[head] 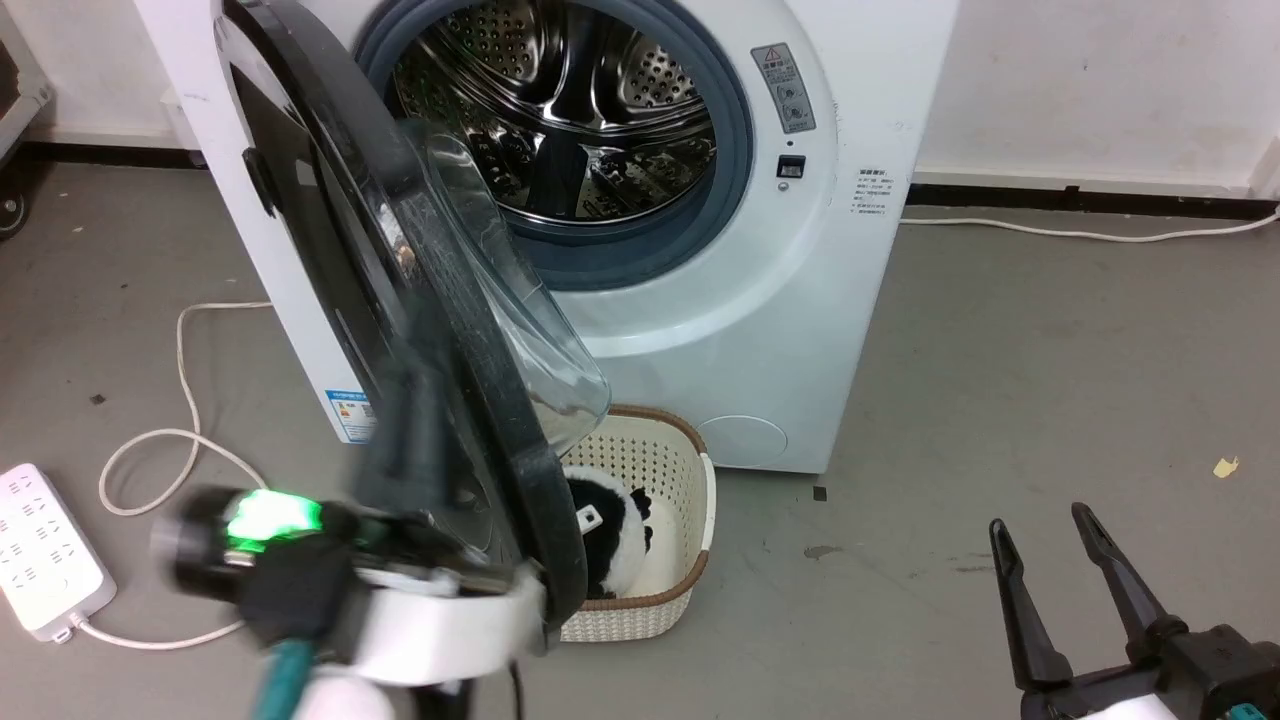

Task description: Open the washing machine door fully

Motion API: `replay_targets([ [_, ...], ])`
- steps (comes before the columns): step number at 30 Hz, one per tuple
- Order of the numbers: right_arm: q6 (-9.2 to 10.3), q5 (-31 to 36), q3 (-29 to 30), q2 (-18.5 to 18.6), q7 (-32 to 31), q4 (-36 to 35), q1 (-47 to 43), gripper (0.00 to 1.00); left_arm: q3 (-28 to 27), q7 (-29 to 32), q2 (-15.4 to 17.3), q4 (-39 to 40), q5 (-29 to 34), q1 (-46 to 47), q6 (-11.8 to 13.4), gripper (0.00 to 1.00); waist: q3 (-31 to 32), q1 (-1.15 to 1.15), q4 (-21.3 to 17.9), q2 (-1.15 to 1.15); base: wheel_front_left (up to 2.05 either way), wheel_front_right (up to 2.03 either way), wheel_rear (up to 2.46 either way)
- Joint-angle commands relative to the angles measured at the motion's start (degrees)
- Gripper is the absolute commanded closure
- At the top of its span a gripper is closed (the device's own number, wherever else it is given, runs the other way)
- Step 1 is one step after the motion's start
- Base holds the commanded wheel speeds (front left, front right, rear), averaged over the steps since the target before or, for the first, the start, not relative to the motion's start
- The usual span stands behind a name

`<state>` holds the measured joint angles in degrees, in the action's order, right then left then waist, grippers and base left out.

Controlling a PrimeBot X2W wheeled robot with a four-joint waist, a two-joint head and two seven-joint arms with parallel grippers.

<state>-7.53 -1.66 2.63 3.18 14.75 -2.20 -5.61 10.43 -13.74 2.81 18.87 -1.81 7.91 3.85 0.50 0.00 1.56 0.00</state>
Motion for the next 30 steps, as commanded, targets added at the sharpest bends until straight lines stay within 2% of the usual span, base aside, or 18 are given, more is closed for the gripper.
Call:
replay_targets([
  [1, 0.04, -0.88, -0.19, -0.3, 0.25, 0.19, -0.16, 0.0, 2.31, 2.04, 0.07, -2.72, -1.44, -1.65, -0.31, 1.0, -0.09, 0.0, -0.11, 0.0, 0.0, 0.0, 0.0],
  [2, 0.04, -1.32, -0.31, -0.3, 0.25, 0.71, -0.15, 0.0, 5.57, 3.87, 0.07, -6.51, -1.69, -2.65, -0.69, 1.0, -0.26, 0.0, -0.16, 0.0, 0.0, 0.0, 0.0],
  [5, 0.04, -1.53, -0.32, -0.3, 0.25, 1.05, -0.17, 0.0, 9.02, 4.19, 0.07, -9.61, -3.04, -3.42, -0.62, 1.0, -0.44, 0.0, -0.1, 0.0, 0.0, 0.0, 0.0],
  [12, 0.04, -1.77, -0.61, -0.3, 0.25, 1.48, -0.09, 0.0, 14.09, 3.94, 0.07, -17.93, -5.74, -3.46, -0.21, 1.0, -0.73, 0.0, 0.08, 0.0, 0.0, 0.0, 0.0],
  [19, 0.04, -1.58, -1.19, -0.3, 0.25, 1.65, 0.35, 0.0, 13.92, 3.87, 0.07, -27.52, -8.11, -1.81, 1.0, 1.0, -1.54, 0.0, 0.39, 0.0, 0.0, 0.0, 0.0],
  [23, 0.04, -1.6, -1.13, -0.3, 0.25, 1.77, 0.37, 0.0, 13.0, 2.99, 0.07, -30.48, -8.96, -1.17, 1.62, 1.0, -1.73, 0.0, 1.0, 0.0, 0.0, 0.0, 0.0],
  [28, 0.04, -1.66, -1.32, -0.3, 0.25, 2.1, -0.06, 0.0, 11.6, 1.44, 0.46, -33.48, -9.92, -0.66, 2.0, 1.0, -1.26, 0.0, 3.4, 0.0, 0.0, 0.0, 0.0],
  [30, 0.04, -1.86, -1.57, -0.3, 0.25, 2.42, -0.55, 0.0, 11.03, 0.83, 0.91, -34.2, -10.37, -0.84, 1.99, 1.0, -0.48, 0.0, 5.63, 0.0, 0.0, 0.0, 0.0],
])
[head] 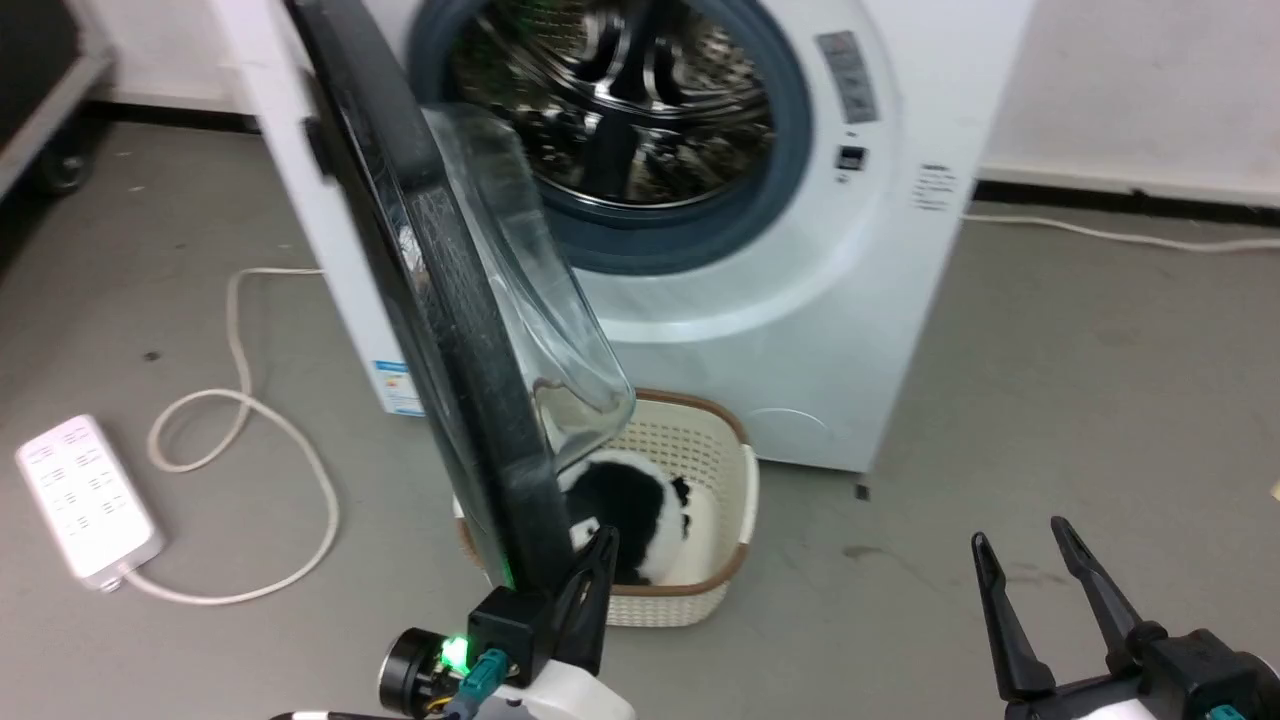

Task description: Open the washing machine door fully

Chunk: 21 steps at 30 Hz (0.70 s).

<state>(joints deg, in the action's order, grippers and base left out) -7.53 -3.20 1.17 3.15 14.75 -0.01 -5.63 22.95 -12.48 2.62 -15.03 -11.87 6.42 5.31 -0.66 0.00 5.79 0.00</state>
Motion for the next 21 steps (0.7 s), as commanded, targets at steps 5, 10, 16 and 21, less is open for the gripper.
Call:
replay_targets([
  [5, 0.04, -0.45, -0.65, -0.27, 0.25, 0.37, -0.99, 0.0, -2.03, -0.79, 1.77, -0.44, -0.72, 0.28, 0.66, 1.0, 1.42, 0.0, 5.23, 0.0, 0.0, 0.0, 0.0],
  [10, 0.04, -0.7, -1.31, -0.27, 0.25, 0.62, -1.28, 0.0, -3.16, -1.19, 2.42, 0.38, -1.56, -0.37, 1.16, 1.0, 1.82, 0.0, 10.69, 0.0, 0.0, 0.0, 0.0],
  [16, 0.04, -0.19, -3.07, -0.27, 0.25, -0.01, -0.72, 0.0, -6.1, -1.92, 4.29, 2.27, -2.32, -0.38, 2.1, 1.0, -0.19, 0.0, 16.03, 0.0, 0.0, 0.0, 0.0],
  [21, 0.04, 3.0, -4.32, -0.14, 0.25, -0.26, 0.9, 0.0, -11.03, -2.18, 6.84, 1.64, -4.42, 3.66, 2.59, 1.0, -5.32, 0.0, 18.7, 0.0, 0.0, 0.0, 0.0],
])
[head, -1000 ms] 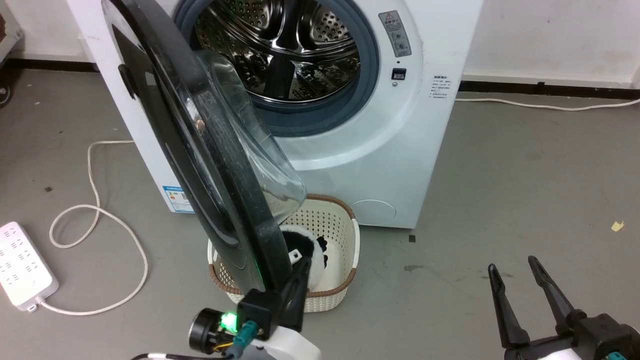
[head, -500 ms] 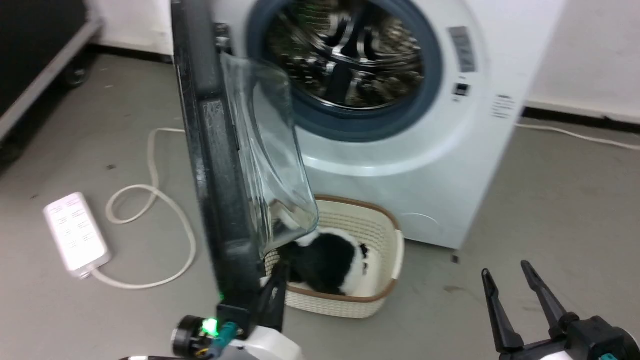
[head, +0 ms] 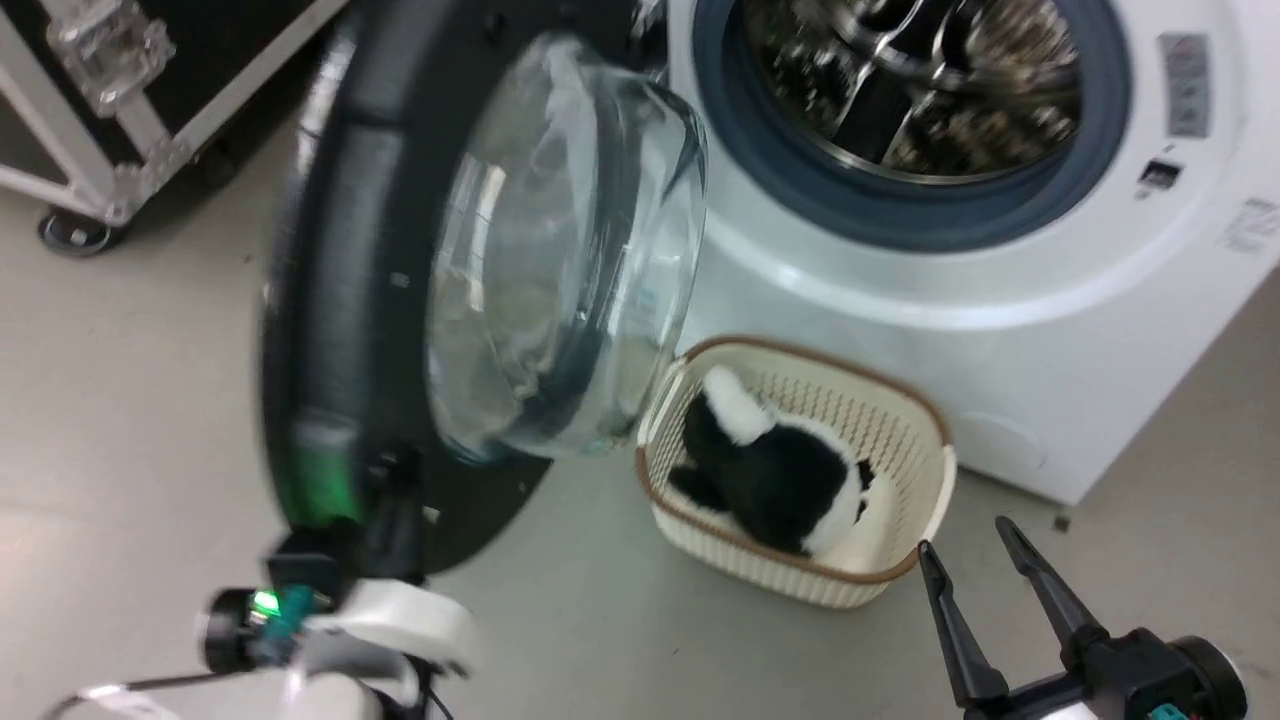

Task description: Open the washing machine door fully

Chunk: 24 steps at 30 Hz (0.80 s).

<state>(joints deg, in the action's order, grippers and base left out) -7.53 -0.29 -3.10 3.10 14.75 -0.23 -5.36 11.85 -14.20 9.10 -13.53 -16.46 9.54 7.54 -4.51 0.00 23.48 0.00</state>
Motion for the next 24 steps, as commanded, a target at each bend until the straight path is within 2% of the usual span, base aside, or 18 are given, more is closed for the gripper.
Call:
replay_targets([
  [1, 0.04, 0.36, -0.06, 0.09, 0.25, -0.12, 0.94, 0.0, -0.96, -0.48, 0.74, -0.22, -0.57, 1.15, 0.28, 1.0, -2.22, 0.0, 1.07, 0.0, 0.0, 0.0, 0.0],
  [4, 0.04, 0.8, -0.03, 1.01, 0.25, -0.4, 1.99, 0.0, -4.19, -0.57, 2.6, -1.96, -2.23, 3.07, 0.14, 1.0, -4.64, 0.0, 0.78, 0.0, 0.0, 0.0, 0.0],
  [5, 0.04, 0.93, 0.27, 2.12, 0.15, -0.73, 3.03, 0.0, -7.61, -0.67, 4.27, -3.94, -4.23, 5.48, -0.47, 1.0, -6.81, 0.0, 0.19, 0.0, 0.0, 0.0, 0.0],
  [16, 0.04, 0.58, 4.26, 5.4, -1.56, -3.6, 5.29, 0.0, -17.49, -0.78, 11.31, -12.23, -6.93, 15.09, -1.61, 1.0, -12.33, 0.0, -2.65, 0.0, 0.0, 0.0, 0.0],
  [20, 0.04, 0.33, 4.64, 5.12, -1.56, -3.55, 5.6, 0.0, -19.77, -0.79, 11.58, -12.81, -6.13, 15.69, -1.87, 1.0, -12.42, 0.0, -3.53, 0.0, 0.0, 0.0, 0.0],
  [24, 0.04, 0.88, 6.2, 3.92, -0.93, -2.87, 5.89, 0.0, -21.22, -0.79, 9.62, -9.06, -2.25, 14.23, -3.12, 1.0, -10.65, 0.0, -4.2, 0.0, 0.0, 0.0, 0.0],
])
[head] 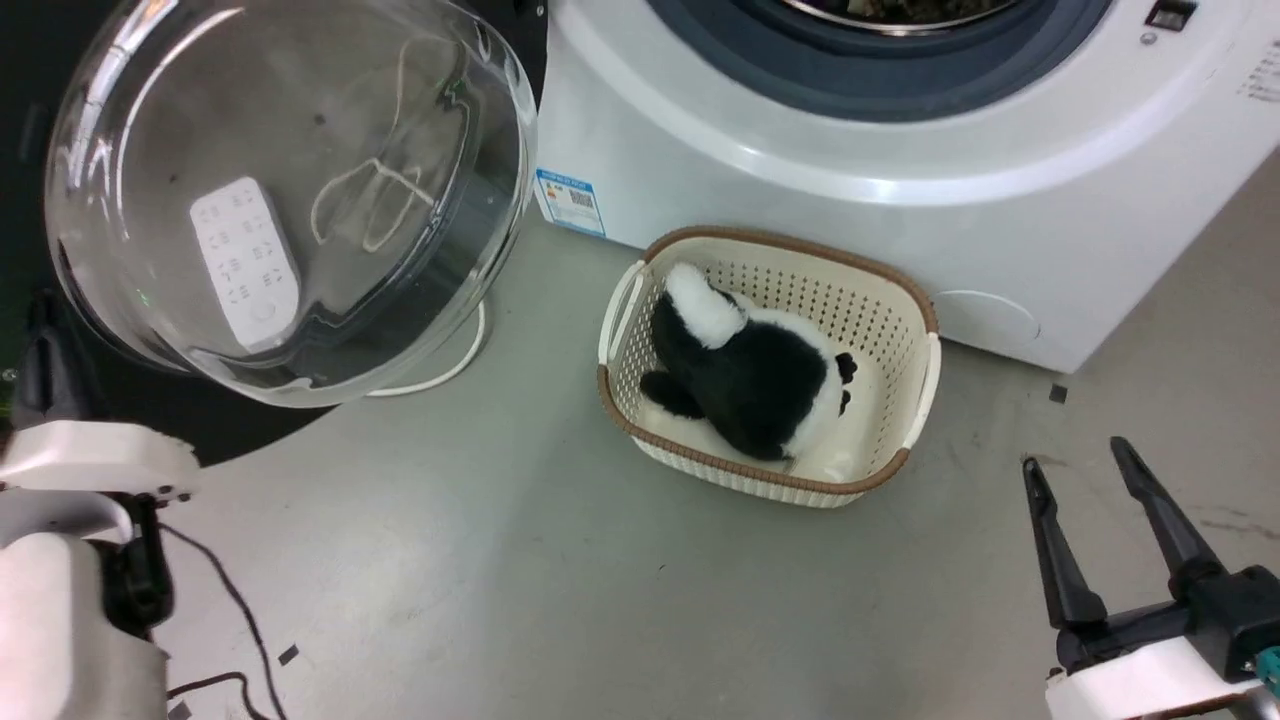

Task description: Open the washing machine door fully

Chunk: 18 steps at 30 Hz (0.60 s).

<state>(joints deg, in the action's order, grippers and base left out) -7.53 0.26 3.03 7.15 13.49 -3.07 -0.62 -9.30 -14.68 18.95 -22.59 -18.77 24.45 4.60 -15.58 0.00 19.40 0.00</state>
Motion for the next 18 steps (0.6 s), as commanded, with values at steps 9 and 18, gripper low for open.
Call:
replay_targets([
  [9, 0.04, 1.05, 1.44, -2.65, 1.3, 1.37, 0.71, 0.0, 3.32, -0.31, -6.53, 14.25, 8.26, -6.49, -1.99, 1.0, 8.16, 0.0, -2.51, 0.0, 0.0, 0.0, 0.0],
  [18, 0.04, 1.06, 1.94, -4.08, 1.49, 1.96, -0.69, 0.0, 11.32, -0.31, -13.68, 20.74, 10.81, -14.38, -4.4, 1.0, 15.44, 0.0, -8.63, 0.0, 0.0, 0.0, 0.0],
])
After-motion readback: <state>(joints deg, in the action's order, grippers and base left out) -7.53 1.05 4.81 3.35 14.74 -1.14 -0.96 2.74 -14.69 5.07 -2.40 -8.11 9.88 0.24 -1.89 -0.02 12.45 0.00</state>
